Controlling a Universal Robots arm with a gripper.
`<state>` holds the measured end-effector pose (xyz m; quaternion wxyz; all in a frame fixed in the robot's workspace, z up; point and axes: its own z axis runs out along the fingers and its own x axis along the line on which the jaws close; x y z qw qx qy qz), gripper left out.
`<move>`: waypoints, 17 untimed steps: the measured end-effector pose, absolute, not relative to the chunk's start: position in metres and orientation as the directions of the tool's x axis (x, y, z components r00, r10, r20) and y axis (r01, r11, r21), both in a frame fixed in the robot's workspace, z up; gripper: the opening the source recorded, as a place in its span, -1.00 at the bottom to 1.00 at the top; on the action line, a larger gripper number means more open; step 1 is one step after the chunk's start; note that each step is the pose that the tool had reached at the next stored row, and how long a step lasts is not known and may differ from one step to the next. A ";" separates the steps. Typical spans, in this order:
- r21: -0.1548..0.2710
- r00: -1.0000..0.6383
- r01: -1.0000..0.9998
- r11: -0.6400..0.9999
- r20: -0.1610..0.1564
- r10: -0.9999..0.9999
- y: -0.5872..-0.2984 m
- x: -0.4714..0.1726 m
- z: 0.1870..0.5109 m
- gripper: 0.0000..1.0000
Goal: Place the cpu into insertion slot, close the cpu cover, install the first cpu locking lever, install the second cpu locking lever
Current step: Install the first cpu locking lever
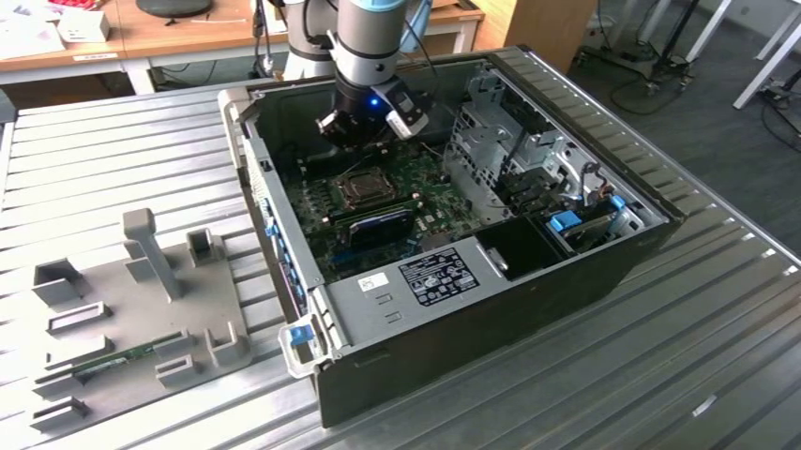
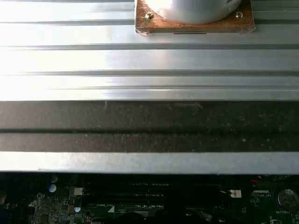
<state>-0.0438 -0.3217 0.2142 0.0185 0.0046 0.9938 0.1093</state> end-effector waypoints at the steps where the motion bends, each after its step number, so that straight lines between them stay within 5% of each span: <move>1: 0.217 -0.999 0.006 0.976 -0.036 0.014 -0.322 -0.044 0.214 -0.80; 17: 0.217 -1.000 0.013 0.976 -0.012 0.016 -0.322 -0.039 0.214 -0.80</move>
